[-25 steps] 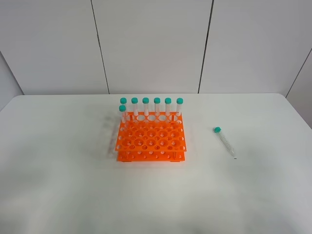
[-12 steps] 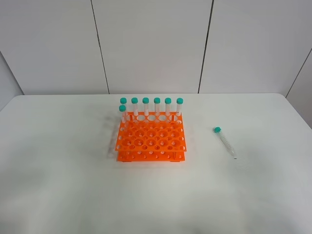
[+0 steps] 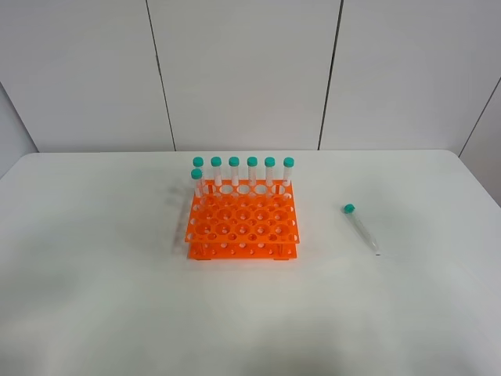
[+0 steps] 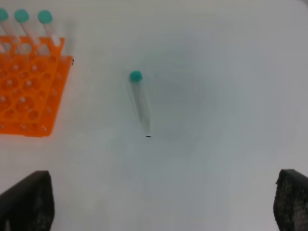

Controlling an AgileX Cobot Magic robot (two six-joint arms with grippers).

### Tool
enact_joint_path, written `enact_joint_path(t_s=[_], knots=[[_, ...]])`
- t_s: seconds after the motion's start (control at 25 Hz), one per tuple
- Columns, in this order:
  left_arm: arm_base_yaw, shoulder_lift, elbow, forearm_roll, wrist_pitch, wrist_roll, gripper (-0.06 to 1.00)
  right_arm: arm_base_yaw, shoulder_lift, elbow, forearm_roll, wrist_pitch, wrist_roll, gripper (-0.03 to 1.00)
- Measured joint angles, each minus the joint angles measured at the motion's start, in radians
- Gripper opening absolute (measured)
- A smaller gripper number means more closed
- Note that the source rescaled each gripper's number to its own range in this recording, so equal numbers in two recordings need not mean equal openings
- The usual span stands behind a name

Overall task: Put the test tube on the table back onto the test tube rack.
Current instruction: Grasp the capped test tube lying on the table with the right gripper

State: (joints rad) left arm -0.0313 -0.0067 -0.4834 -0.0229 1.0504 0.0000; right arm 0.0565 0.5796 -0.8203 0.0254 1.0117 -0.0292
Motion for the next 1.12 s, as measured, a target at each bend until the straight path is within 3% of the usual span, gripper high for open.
enact_joint_path(t_s=[0.68,1.12], knots=[[0.0,0.0,0.0,0.0,0.0,0.0,0.92,0.0,1.032,-0.367,0.002,0.044,-0.051,1.0],[0.0,0.0,0.0,0.0,0.0,0.0,0.92,0.102,1.184,-0.447,-0.009,-0.054,-0.091,1.0]])
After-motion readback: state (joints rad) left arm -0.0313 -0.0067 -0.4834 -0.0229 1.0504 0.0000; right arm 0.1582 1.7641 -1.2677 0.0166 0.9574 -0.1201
